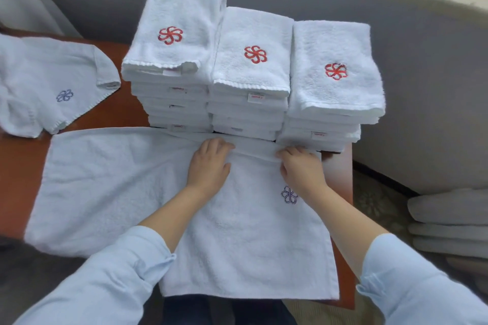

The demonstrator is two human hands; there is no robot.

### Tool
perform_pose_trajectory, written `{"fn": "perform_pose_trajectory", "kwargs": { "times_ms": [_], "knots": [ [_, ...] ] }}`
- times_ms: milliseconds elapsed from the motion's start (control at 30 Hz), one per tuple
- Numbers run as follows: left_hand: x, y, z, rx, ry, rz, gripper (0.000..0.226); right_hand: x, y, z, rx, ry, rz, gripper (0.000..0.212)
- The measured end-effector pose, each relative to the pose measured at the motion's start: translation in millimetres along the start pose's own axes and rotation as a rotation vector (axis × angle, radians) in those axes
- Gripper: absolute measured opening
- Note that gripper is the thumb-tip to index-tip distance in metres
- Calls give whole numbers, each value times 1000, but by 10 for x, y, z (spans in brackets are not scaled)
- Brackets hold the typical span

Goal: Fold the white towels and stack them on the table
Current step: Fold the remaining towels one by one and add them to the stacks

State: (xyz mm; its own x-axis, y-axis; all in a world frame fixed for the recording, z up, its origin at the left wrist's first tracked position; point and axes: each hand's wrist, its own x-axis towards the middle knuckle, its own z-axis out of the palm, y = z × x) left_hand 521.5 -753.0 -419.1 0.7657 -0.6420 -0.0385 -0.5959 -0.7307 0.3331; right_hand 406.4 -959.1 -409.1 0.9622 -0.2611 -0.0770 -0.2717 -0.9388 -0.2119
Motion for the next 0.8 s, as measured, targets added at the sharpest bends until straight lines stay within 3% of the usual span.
{"fn": "perform_pose_trajectory", "kwargs": {
  "times_ms": [167, 400, 633, 800],
  "knots": [
    [91, 17, -68, 87, -2, 10, 48, -81, -11, -282, 84, 143, 45, 26],
    [109, 27, -395, 100, 81, -11, 9, -218, 54, -666, 20, 176, 34, 31],
    [-224, 106, -601, 49, 50, 48, 11, -430, 28, -844, 9, 216, -17, 24],
    [-553, 115, -464, 94, -54, 131, 15, -676, 15, -808, -21, 108, -105, 24]
  ]
}}
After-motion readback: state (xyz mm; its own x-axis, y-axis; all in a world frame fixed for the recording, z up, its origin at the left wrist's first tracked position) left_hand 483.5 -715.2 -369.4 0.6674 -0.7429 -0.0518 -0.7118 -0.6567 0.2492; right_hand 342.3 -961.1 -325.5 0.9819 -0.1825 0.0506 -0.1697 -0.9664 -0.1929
